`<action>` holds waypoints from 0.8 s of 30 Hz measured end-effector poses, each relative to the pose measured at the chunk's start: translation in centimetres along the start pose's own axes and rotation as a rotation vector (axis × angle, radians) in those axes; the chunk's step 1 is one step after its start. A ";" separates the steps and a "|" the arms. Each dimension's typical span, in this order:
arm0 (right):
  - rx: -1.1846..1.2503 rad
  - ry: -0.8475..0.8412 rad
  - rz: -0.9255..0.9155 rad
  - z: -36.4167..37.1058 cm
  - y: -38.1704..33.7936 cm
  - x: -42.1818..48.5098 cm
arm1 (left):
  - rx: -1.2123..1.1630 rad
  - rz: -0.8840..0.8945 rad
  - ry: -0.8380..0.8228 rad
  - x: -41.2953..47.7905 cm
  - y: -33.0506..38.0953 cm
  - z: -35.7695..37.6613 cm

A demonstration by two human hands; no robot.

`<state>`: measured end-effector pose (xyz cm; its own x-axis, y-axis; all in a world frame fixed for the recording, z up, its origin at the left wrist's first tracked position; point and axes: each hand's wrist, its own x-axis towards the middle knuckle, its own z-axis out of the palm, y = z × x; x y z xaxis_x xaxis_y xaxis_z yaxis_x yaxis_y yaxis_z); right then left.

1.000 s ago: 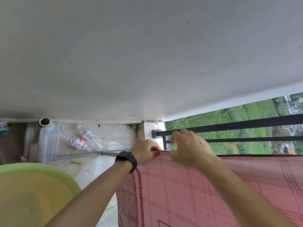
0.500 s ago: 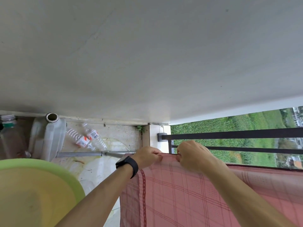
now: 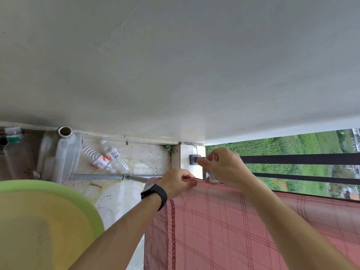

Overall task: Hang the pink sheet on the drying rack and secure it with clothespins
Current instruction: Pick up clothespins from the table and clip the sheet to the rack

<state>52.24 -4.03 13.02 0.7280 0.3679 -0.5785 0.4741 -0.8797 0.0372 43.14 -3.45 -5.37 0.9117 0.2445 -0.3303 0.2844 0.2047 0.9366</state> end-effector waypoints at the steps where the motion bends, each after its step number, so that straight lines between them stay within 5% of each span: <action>1: -0.027 -0.031 0.018 0.2 0.1 -0.1 | 0.004 0.000 -0.002 -0.1 0.0 0.0; 8: -0.072 -0.165 -0.002 0.4 -0.1 0.3 | -0.059 0.013 -0.016 -0.1 -0.1 0.4; 12: 0.108 -0.077 0.042 0.1 0.1 0.4 | -0.045 0.032 0.000 0.0 -0.2 0.3; 16: -0.017 0.147 -0.036 -0.1 0.2 0.6 | -0.061 0.019 0.001 0.2 -0.3 0.3; 24: -0.236 0.218 -0.232 3.0 1.6 1.5 | -0.087 -0.005 -0.005 0.7 -0.4 0.5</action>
<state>52.59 -5.74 9.77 0.6639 0.6269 -0.4077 0.7211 -0.6811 0.1269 43.86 -3.79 -5.90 0.9120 0.2384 -0.3338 0.2619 0.2878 0.9212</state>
